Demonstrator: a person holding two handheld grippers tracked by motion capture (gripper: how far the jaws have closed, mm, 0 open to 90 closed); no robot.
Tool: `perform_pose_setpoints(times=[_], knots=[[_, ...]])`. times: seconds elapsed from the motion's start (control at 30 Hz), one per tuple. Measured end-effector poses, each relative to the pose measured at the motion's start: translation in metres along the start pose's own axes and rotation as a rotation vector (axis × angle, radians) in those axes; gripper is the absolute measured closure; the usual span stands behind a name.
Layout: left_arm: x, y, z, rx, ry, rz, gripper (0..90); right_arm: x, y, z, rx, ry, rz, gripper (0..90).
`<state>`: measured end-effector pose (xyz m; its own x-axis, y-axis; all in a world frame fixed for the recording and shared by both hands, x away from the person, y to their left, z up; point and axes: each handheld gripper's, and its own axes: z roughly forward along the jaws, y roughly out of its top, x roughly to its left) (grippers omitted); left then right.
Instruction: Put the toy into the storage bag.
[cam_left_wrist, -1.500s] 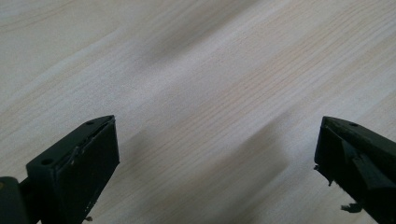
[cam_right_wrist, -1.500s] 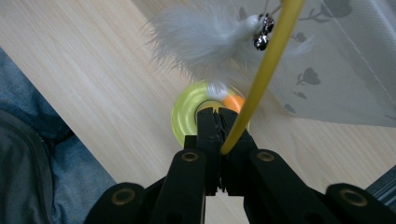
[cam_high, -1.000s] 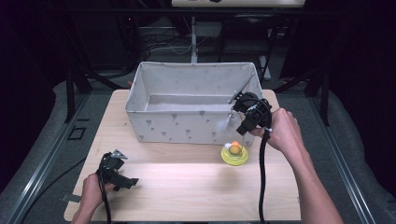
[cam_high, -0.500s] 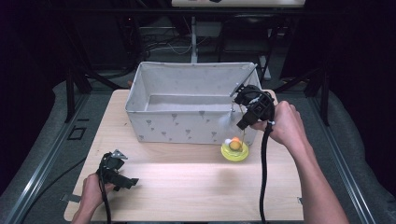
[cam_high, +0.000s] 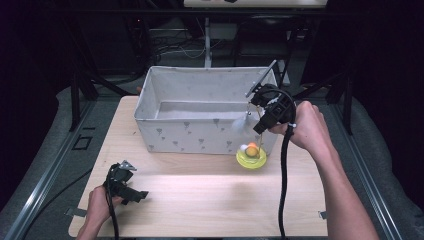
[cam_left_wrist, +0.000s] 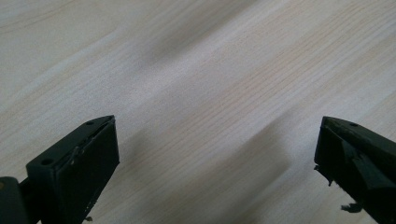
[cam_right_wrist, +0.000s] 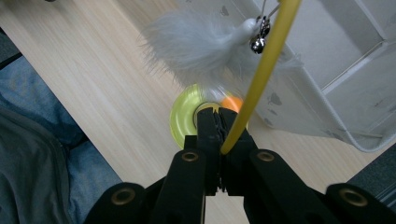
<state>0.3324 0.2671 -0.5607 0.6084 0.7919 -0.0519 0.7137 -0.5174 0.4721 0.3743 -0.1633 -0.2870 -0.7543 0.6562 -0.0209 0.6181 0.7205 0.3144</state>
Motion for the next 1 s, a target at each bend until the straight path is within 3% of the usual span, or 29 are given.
perform_pose_setpoints(times=[1.0], knots=[[0.001, 0.000, 0.000, 0.004, -0.012, 0.003, 0.0, -0.001, 0.016, -0.041, -0.020, -0.015, -0.015, 88.5]])
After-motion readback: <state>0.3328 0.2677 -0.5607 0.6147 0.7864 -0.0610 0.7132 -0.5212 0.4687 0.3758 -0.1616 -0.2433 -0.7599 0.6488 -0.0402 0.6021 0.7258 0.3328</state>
